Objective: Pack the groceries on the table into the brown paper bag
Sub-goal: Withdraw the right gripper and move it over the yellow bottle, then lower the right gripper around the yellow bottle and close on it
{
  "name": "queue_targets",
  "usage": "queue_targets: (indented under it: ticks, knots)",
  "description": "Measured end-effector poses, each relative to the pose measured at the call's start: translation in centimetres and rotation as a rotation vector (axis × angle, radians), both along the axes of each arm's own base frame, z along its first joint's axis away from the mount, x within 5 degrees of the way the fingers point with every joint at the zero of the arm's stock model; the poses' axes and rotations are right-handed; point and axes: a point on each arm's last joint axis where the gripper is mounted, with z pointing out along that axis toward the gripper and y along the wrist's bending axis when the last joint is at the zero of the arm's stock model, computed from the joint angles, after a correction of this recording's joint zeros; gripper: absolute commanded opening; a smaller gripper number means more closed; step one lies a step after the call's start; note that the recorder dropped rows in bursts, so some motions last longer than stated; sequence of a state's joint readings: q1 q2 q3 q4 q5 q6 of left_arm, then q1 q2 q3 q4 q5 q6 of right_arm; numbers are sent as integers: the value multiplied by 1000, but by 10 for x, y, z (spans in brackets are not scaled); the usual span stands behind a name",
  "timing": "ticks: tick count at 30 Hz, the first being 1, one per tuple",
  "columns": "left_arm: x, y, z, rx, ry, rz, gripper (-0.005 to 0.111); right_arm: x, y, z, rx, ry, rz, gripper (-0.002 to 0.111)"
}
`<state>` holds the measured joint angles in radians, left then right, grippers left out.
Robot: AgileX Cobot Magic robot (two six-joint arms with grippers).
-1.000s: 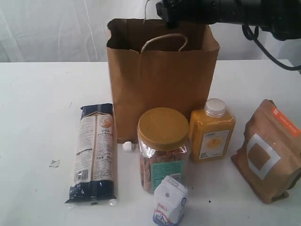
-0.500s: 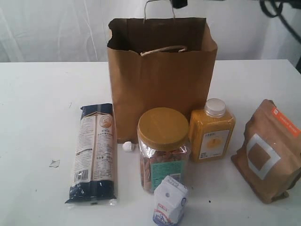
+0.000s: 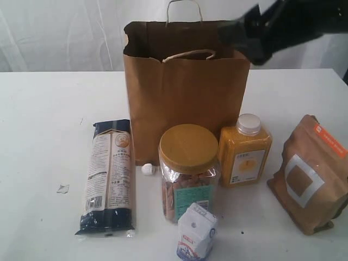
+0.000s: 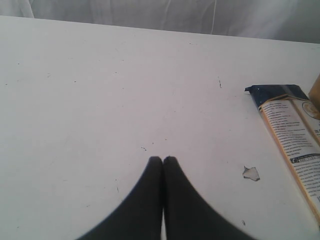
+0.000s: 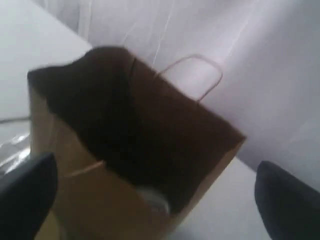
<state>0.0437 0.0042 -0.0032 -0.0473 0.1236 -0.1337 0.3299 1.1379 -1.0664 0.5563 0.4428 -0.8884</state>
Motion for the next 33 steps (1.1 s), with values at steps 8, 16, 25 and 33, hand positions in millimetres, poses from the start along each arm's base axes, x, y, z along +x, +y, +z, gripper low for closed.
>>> queue_targets:
  ticks: [8, 16, 25, 33]
  knots:
    - [0, 0, 0, 0, 0, 0, 0, -36, -26, -18, -266, 288, -63, 105]
    - [0, 0, 0, 0, 0, 0, 0, -29, -26, -45, -509, 220, 79, 105]
    - [0, 0, 0, 0, 0, 0, 0, 12, -13, -97, -661, 214, 205, 105]
    - [0, 0, 0, 0, 0, 0, 0, 1, -13, -108, -523, 475, 121, 105]
